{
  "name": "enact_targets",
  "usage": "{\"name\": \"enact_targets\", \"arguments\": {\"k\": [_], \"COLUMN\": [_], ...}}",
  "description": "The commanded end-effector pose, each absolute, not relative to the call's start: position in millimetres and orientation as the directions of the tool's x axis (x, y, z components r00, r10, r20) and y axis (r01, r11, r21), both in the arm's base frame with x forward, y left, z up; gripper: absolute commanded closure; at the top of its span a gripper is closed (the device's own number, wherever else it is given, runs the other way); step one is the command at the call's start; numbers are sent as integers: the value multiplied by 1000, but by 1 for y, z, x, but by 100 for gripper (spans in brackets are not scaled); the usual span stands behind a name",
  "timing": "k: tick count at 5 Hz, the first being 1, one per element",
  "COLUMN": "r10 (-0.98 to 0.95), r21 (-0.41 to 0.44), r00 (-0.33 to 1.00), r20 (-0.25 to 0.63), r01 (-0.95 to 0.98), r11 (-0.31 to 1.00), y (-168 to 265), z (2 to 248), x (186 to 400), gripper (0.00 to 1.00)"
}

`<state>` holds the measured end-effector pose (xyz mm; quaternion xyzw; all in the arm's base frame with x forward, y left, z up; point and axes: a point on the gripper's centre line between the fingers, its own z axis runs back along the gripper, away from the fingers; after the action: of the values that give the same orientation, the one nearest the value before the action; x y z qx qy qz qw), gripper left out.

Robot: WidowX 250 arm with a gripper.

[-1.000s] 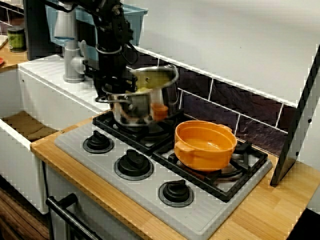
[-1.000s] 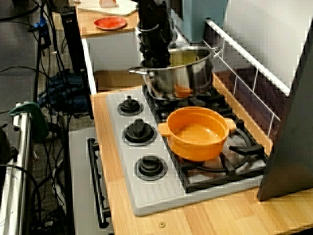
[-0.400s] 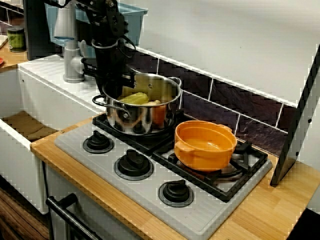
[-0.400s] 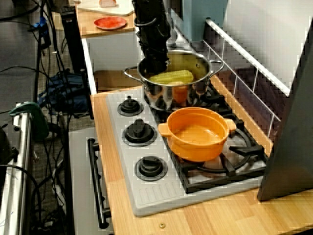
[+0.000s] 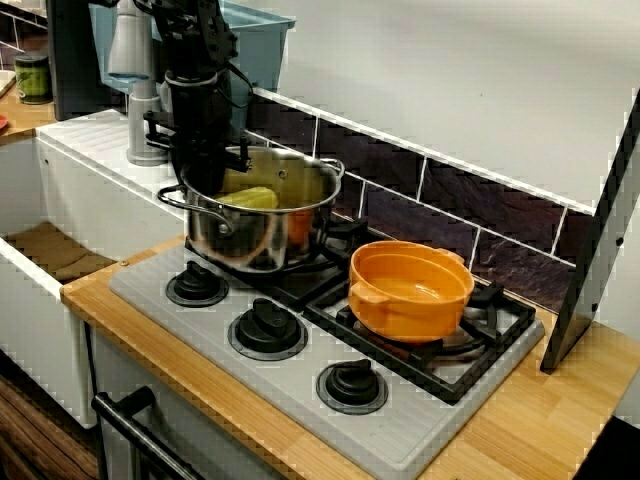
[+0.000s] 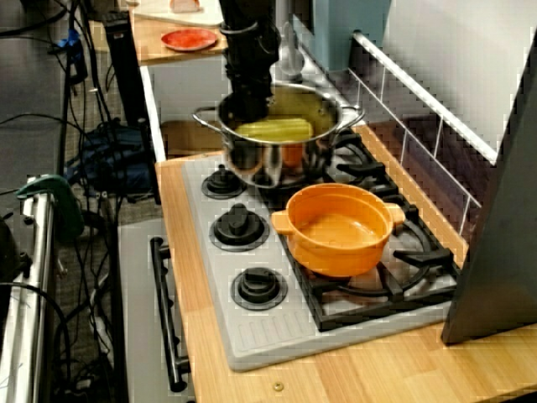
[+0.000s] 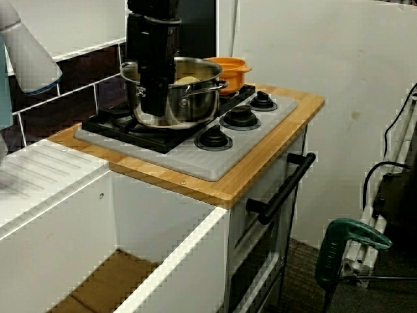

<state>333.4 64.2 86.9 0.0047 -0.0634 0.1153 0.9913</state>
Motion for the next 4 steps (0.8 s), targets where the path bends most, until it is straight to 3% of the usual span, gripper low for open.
{"name": "enact_targets", "arguments": {"k": [1,4], "r10": [212,206], "r21": [-41,-83], "r00": [948,944], "r20": [238,256], "r01": [-208,-191], "r11": [977,978], "y": [64,62], "z": [134,156], "x": [342,345], "gripper": [100,100]}}
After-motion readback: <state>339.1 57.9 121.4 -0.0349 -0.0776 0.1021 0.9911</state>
